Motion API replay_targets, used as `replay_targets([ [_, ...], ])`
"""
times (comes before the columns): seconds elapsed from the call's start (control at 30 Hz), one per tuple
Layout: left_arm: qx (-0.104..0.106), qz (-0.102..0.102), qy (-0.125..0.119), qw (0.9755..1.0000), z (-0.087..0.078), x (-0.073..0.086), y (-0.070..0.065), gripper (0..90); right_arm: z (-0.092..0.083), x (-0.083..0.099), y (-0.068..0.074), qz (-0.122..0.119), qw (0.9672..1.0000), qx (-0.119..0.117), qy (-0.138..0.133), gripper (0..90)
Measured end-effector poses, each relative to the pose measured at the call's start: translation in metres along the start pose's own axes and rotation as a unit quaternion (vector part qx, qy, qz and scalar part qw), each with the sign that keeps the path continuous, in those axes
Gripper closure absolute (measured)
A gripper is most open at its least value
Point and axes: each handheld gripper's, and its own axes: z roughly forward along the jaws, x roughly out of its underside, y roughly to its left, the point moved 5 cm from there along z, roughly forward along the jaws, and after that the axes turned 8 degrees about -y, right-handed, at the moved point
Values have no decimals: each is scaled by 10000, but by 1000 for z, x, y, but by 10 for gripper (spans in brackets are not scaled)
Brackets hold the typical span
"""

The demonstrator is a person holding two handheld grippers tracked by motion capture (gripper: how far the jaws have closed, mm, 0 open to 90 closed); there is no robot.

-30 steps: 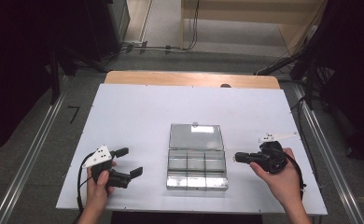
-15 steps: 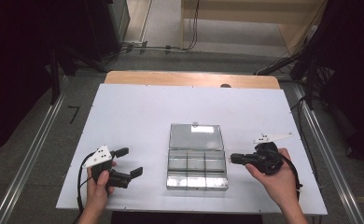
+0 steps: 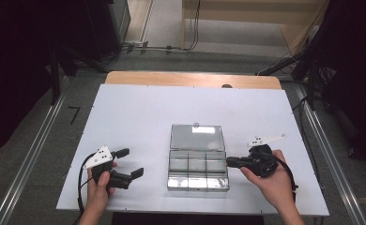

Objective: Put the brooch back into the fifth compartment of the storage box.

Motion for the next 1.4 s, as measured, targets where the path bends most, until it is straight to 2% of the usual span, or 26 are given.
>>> replay_targets([
  [1.4, 8, 27, 31, 10000, 1, 0, -1, 0, 35, 9, 26, -222, 9985, -323, 382, 840],
])
